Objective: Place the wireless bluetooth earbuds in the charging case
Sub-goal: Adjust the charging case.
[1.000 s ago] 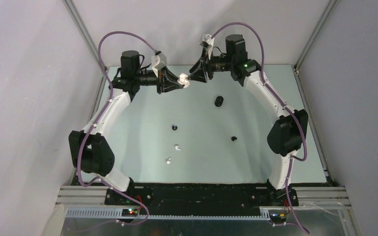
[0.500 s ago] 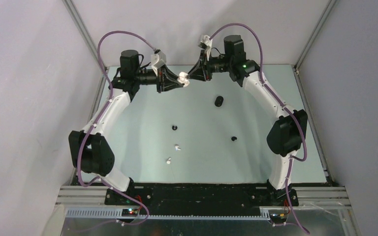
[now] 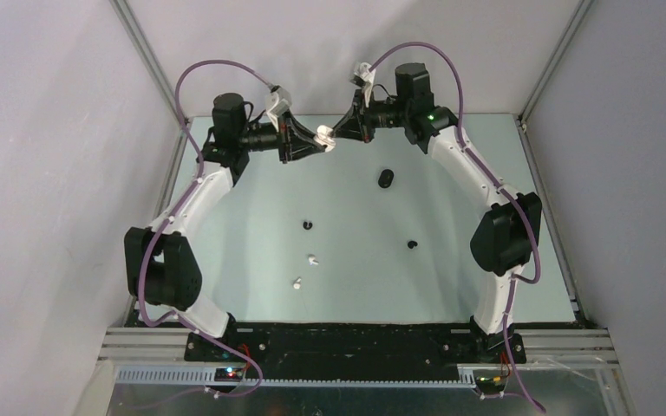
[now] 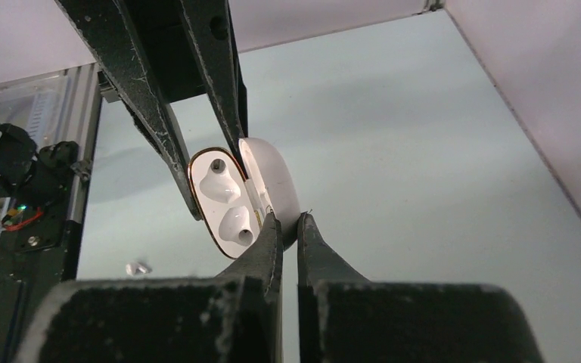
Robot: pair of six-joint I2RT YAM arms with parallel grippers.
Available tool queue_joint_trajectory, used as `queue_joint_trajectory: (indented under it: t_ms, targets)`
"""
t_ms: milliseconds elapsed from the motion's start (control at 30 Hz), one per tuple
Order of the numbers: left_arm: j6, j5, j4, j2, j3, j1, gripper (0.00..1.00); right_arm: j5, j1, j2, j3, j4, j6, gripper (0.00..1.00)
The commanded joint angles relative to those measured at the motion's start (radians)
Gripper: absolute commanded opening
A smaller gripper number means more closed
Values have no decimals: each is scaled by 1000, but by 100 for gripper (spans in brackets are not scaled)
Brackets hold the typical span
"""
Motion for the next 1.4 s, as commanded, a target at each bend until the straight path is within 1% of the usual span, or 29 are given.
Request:
queue_joint_trajectory:
  t_ms: [0, 67, 100, 133, 167, 200, 267, 300, 433, 467, 500, 600, 667, 700, 733, 767, 833, 867, 967, 1067, 1200, 1367]
  targets:
    - [-51, -130, 105, -22, -13, -13, 26, 30, 30, -35, 0, -11, -42, 0]
    - [-54, -158, 106, -26, -32, -13, 37, 92, 39, -49, 3, -28, -106, 0]
    - [-54, -175, 107, -30, -41, -15, 41, 112, 42, -56, 6, -33, -128, 0]
    - [-54, -188, 105, -33, -59, -15, 51, 155, 43, -59, 8, -44, -165, 0]
    - [-54, -212, 105, -43, -67, -15, 56, 197, 44, -65, 11, -49, -183, 0]
    - [-55, -220, 98, -47, -78, -15, 65, 215, 44, -67, 12, -55, -214, 0]
    - [-38, -230, 53, -59, -82, -15, 74, 257, 43, -74, 15, -71, -277, 0]
    - [-27, -232, 23, -74, -84, -14, 75, 280, 43, -79, 15, -87, -299, 0]
    - [82, -278, -105, -145, -106, -11, 83, 320, 43, -94, 7, -150, -474, 0]
    - [113, -282, -153, -162, -99, -8, 84, 325, 46, -100, 4, -163, -500, 0]
    - [111, -289, -173, -166, -84, -6, 85, 337, 48, -104, -7, -184, -555, 0]
    - [41, -284, -264, -142, -23, 16, 86, 355, 58, -133, -59, -203, -654, 0]
    - [-61, -225, -308, -87, 39, 31, 83, 369, 69, -152, -89, -201, -715, 0]
    - [-154, -209, -315, -64, 81, 40, 80, 378, 74, -158, -98, -200, -753, 0]
    - [-201, -167, -323, -15, 99, 44, 78, 382, 84, -167, -112, -199, -770, 0]
    - [-278, -143, -325, 10, 138, 47, 74, 394, 89, -170, -117, -198, -800, 0]
    - [-363, -98, -326, 77, 187, 46, 71, 405, 107, -176, -125, -195, -823, 0]
    - [-378, -78, -327, 112, 202, 44, 70, 408, 111, -176, -125, -195, -829, 0]
    - [-412, -58, -327, 144, 252, 36, 68, 417, 129, -173, -122, -199, -848, 0]
    - [-435, -22, -324, 171, 282, 28, 64, 432, 142, -168, -122, -197, -862, 0]
    - [-451, -7, -325, 194, 294, 25, 57, 444, 155, -157, -117, -187, -858, 0]
    - [-454, 5, -324, 204, 301, 20, 54, 467, 161, -137, -93, -188, -851, 0]
